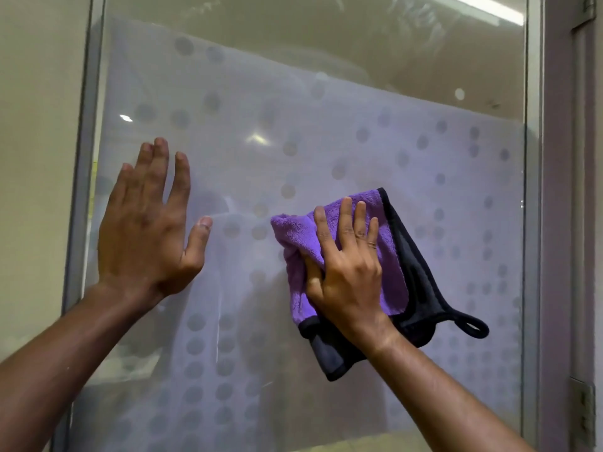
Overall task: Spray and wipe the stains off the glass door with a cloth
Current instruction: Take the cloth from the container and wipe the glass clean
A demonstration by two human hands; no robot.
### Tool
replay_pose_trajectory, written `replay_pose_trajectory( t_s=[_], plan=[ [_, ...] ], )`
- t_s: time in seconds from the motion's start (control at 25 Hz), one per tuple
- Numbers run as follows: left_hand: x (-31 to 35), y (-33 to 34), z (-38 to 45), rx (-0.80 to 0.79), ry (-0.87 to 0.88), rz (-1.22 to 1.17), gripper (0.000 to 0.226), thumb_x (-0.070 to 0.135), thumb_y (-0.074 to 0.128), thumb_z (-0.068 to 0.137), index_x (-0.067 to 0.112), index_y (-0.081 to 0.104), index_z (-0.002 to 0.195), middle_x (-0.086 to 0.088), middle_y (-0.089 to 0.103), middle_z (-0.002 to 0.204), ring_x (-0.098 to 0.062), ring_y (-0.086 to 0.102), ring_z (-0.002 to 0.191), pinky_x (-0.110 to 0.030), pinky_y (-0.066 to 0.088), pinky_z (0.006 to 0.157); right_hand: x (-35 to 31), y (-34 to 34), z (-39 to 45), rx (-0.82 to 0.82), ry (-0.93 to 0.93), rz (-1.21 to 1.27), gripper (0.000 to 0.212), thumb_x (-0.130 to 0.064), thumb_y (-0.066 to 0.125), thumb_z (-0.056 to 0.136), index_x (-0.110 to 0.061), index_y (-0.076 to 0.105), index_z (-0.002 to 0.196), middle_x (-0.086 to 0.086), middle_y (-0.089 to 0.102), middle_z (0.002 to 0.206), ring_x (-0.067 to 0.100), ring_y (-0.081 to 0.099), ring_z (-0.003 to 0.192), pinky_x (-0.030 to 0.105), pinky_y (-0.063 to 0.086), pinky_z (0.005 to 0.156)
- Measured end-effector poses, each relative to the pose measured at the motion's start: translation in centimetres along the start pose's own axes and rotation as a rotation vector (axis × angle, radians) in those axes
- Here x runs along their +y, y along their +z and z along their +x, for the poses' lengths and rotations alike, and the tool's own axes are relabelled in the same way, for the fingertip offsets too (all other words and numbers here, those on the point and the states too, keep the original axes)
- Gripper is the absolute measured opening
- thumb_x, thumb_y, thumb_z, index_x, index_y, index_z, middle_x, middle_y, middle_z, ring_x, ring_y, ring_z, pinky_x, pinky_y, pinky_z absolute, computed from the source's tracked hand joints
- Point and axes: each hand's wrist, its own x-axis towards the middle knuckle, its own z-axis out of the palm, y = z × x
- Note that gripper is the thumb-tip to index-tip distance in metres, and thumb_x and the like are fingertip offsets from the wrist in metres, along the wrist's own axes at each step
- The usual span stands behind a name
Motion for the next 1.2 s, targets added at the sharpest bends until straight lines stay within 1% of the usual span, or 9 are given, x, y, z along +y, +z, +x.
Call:
replay_pose_trajectory(
  t_s=[0.16, 0.4, 0.64, 0.8, 0.88, 0.96, 1.08, 1.16, 1.2],
  plan=[
    [0.1, 0.1, 0.0, 0.007, -0.001, -0.014, 0.08, 0.045, 0.036, 0.088, 0.003, 0.018, 0.154, -0.023, 0.01, 0.162, -0.034, 0.008, 0.151, -0.044, 0.005, 0.122, -0.3, 1.0, 1.4, 0.123, 0.102, 0.023, 0.047, -0.026, 0.039, 0.097, 0.0, 0.058, 0.132, 0.033, 0.046, 0.139, 0.051, 0.037, 0.133, 0.063, 0.033, 0.108],
    [0.1, -0.1, 0.0, -0.001, 0.004, -0.038, 0.08, 0.044, 0.035, 0.088, 0.001, 0.019, 0.153, -0.025, 0.01, 0.161, -0.036, 0.008, 0.151, -0.042, 0.002, 0.122, -0.1, 1.5, 4.3, 0.127, 0.218, 0.051, 0.051, -0.012, 0.051, 0.084, 0.003, 0.054, 0.133, 0.035, 0.046, 0.138, 0.051, 0.037, 0.133, 0.06, 0.032, 0.11],
    [0.1, -0.2, 0.0, -0.012, 0.002, -0.034, 0.08, 0.046, 0.034, 0.088, 0.003, 0.017, 0.154, -0.023, 0.009, 0.162, -0.034, 0.007, 0.151, -0.04, 0.002, 0.122, -0.4, 0.8, -1.7, 0.11, 0.138, 0.094, 0.046, -0.003, 0.057, 0.089, 0.004, 0.054, 0.134, 0.027, 0.043, 0.144, 0.041, 0.037, 0.137, 0.056, 0.035, 0.11],
    [0.1, -0.2, -0.1, -0.008, 0.004, -0.035, 0.08, 0.047, 0.032, 0.088, 0.002, 0.018, 0.154, -0.024, 0.009, 0.162, -0.034, 0.007, 0.151, -0.039, 0.0, 0.122, 1.1, 0.2, -3.4, 0.172, 0.071, 0.122, 0.041, -0.006, 0.045, 0.095, 0.006, 0.049, 0.134, 0.028, 0.049, 0.139, 0.039, 0.044, 0.133, 0.055, 0.04, 0.106],
    [0.1, -0.2, 0.0, -0.003, 0.007, -0.038, 0.081, 0.047, 0.031, 0.088, 0.002, 0.018, 0.154, -0.023, 0.009, 0.162, -0.034, 0.007, 0.151, -0.039, 0.0, 0.122, 2.8, 0.5, -0.8, 0.227, 0.153, 0.118, 0.042, -0.007, 0.046, 0.093, 0.008, 0.05, 0.132, 0.028, 0.054, 0.134, 0.039, 0.047, 0.129, 0.056, 0.049, 0.096],
    [0.1, -0.2, 0.0, -0.006, 0.011, -0.032, 0.08, 0.046, 0.032, 0.088, 0.002, 0.018, 0.154, -0.024, 0.009, 0.162, -0.034, 0.007, 0.151, -0.041, 0.001, 0.122, 4.6, 0.4, 2.1, 0.248, 0.305, 0.113, 0.043, -0.014, 0.049, 0.093, 0.008, 0.054, 0.13, 0.028, 0.056, 0.132, 0.046, 0.05, 0.124, 0.058, 0.055, 0.085],
    [0.2, -0.2, -0.1, -0.005, 0.005, -0.02, 0.08, 0.045, 0.033, 0.089, 0.002, 0.017, 0.154, -0.024, 0.008, 0.162, -0.035, 0.007, 0.151, -0.042, 0.002, 0.122, 4.8, 0.2, 4.1, 0.23, 0.463, 0.156, 0.044, -0.013, 0.056, 0.093, 0.011, 0.053, 0.13, 0.031, 0.053, 0.133, 0.052, 0.047, 0.124, 0.062, 0.051, 0.09],
    [0.2, -0.1, -0.1, -0.008, 0.004, -0.022, 0.08, 0.044, 0.034, 0.089, 0.002, 0.016, 0.154, -0.024, 0.007, 0.162, -0.034, 0.006, 0.152, -0.042, 0.002, 0.122, 3.0, 0.3, 4.0, 0.258, 0.426, 0.142, 0.046, -0.002, 0.063, 0.086, 0.011, 0.054, 0.129, 0.032, 0.054, 0.131, 0.054, 0.048, 0.122, 0.064, 0.049, 0.089],
    [0.2, 0.0, 0.0, -0.004, 0.003, -0.026, 0.08, 0.045, 0.034, 0.089, 0.002, 0.016, 0.154, -0.023, 0.007, 0.162, -0.034, 0.005, 0.152, -0.042, 0.002, 0.122, 1.6, 0.5, 3.5, 0.268, 0.348, 0.14, 0.049, 0.005, 0.065, 0.081, 0.009, 0.055, 0.128, 0.031, 0.055, 0.131, 0.052, 0.049, 0.122, 0.063, 0.05, 0.089]
  ],
)
